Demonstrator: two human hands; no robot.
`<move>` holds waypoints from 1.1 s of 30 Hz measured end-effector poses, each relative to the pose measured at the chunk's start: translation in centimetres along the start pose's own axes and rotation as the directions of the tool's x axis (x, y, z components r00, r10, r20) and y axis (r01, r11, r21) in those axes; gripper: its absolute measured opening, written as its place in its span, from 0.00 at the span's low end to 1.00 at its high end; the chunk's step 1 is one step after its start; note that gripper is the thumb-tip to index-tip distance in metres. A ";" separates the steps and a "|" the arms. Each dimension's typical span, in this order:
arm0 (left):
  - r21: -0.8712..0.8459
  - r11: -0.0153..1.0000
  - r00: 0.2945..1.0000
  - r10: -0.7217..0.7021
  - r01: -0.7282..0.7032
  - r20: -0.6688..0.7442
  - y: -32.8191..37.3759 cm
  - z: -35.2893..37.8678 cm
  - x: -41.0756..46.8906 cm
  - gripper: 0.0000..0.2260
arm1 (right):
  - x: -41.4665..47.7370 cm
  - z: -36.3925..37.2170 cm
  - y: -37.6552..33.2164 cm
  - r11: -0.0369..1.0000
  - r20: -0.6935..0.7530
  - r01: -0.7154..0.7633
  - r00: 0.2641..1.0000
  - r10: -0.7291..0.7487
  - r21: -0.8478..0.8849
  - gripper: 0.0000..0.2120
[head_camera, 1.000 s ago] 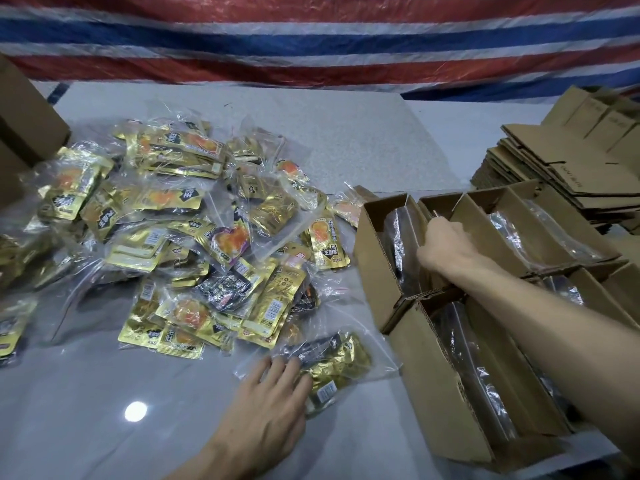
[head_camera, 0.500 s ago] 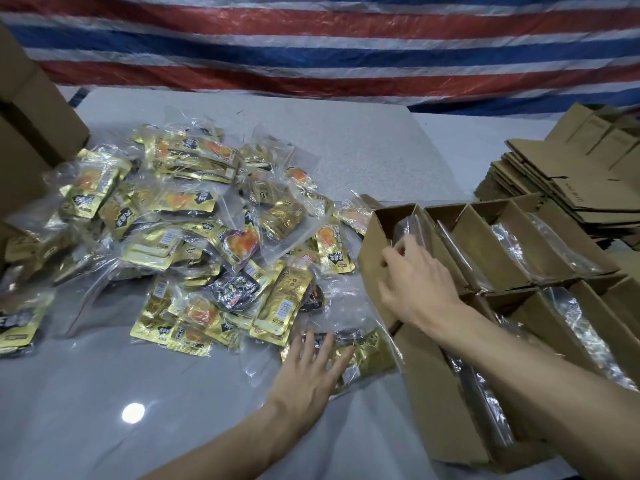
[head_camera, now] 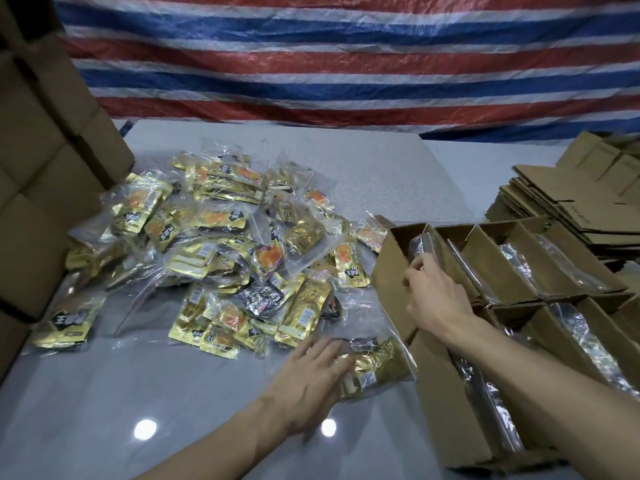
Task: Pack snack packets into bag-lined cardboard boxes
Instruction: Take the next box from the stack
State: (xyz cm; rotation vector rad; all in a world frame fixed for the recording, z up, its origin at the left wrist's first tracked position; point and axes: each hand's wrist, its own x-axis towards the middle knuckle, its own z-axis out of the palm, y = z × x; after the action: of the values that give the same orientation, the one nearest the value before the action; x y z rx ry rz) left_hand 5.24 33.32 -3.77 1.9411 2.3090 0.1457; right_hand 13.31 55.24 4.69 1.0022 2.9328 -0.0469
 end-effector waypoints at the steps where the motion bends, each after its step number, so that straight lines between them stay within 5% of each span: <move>1: 0.002 1.000 0.997 0.013 -0.012 -0.075 -0.3 -0.9 -1.0 0.22 | -0.2 -0.1 -0.2 1.000 0.007 -0.008 1.000 0.008 -0.004 0.13; 5: -0.021 0.997 0.978 -0.079 0.076 -0.195 -3.0 -4.2 -4.9 0.12 | -1.0 -0.4 -1.2 0.998 0.054 -0.031 0.998 0.034 -0.056 0.13; 9: 0.064 0.973 0.962 -0.209 0.223 -0.176 -6.4 -7.5 -8.3 0.13 | -1.1 -1.4 -5.1 0.960 0.215 -0.139 0.957 0.193 -0.244 0.21; 13: -0.039 0.932 0.902 -0.359 0.360 -0.239 -9.8 -9.9 -12.0 0.14 | -0.8 -2.7 -10.1 0.946 0.311 -0.153 0.919 0.242 -0.285 0.26; 16: -0.033 0.898 0.851 -0.428 0.440 -0.306 -12.6 -12.7 -15.0 0.14 | -0.9 -3.6 -13.3 0.979 0.258 -0.049 0.961 0.100 -0.197 0.24; 20: 0.100 0.849 0.786 -0.427 0.518 -0.447 -16.8 -18.2 -18.3 0.12 | -1.3 -5.1 -17.1 0.979 0.065 0.199 0.977 -0.202 0.052 0.09; 24: 0.111 0.720 0.620 -0.497 0.685 -0.607 -22.0 -23.7 -20.5 0.12 | -0.8 -6.9 -19.6 0.901 0.017 0.334 0.936 -0.352 0.278 0.08; 27: 0.127 0.573 0.521 -0.603 0.810 -0.604 -26.4 -26.5 -20.6 0.17 | 0.1 -7.5 -20.9 0.803 0.018 0.355 0.910 -0.413 0.478 0.03; 33: 0.296 0.398 0.495 -0.729 0.868 -0.473 -33.7 -30.6 -17.5 0.24 | 2.7 -8.5 -23.4 0.603 -0.039 0.362 0.876 -0.480 0.711 0.06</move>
State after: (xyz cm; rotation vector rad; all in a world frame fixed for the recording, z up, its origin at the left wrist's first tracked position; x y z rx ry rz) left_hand -29.34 10.37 21.93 0.6104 3.4633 -0.3625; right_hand -3.41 38.79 13.38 0.2304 2.9284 -1.2881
